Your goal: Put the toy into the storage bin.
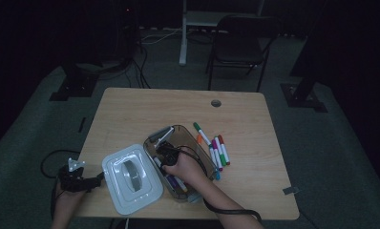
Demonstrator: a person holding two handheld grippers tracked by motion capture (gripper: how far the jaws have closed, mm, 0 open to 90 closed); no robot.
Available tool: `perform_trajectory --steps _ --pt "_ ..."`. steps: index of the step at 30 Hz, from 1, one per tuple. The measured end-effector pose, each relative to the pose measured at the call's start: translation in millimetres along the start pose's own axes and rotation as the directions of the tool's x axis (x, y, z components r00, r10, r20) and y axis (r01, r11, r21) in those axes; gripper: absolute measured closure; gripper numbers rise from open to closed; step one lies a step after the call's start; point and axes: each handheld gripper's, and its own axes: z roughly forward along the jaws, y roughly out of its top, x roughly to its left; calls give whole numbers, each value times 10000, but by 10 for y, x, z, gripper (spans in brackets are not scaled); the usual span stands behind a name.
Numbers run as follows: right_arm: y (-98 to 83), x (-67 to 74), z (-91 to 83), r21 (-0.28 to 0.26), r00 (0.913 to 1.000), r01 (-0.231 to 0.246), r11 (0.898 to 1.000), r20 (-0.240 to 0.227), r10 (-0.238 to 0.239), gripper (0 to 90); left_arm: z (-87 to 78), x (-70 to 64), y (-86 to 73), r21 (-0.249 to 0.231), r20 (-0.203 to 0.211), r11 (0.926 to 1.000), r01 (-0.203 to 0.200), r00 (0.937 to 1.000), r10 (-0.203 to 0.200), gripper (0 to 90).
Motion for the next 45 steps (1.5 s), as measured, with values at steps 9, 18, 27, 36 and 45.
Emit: perform_trajectory --steps 9,18,27,36,45 --pt "-120 -110 -226 -971 9997 240 9950 -6 -241 658 1 -1 0 -19 -1 10000 21 10000 -21 22" --pt "-420 -338 -958 -3015 9989 212 9532 -337 -329 610 1 0 0 -15 -15 10000 -5 10000 5 22" --pt "-750 -824 -1405 -4484 9985 -397 8929 162 526 573 2 -2 1 -24 -26 10000 16 10000 -16 22" --pt "-997 -1346 -1292 -4723 9826 -1281 8721 590 1763 581 1 -2 0 -6 -18 10000 15 10000 -15 22" --pt "-1093 -1793 -916 -4214 9524 -1980 8850 1306 2753 640 1 -2 0 -6 -19 10000 13 10000 -13 22"
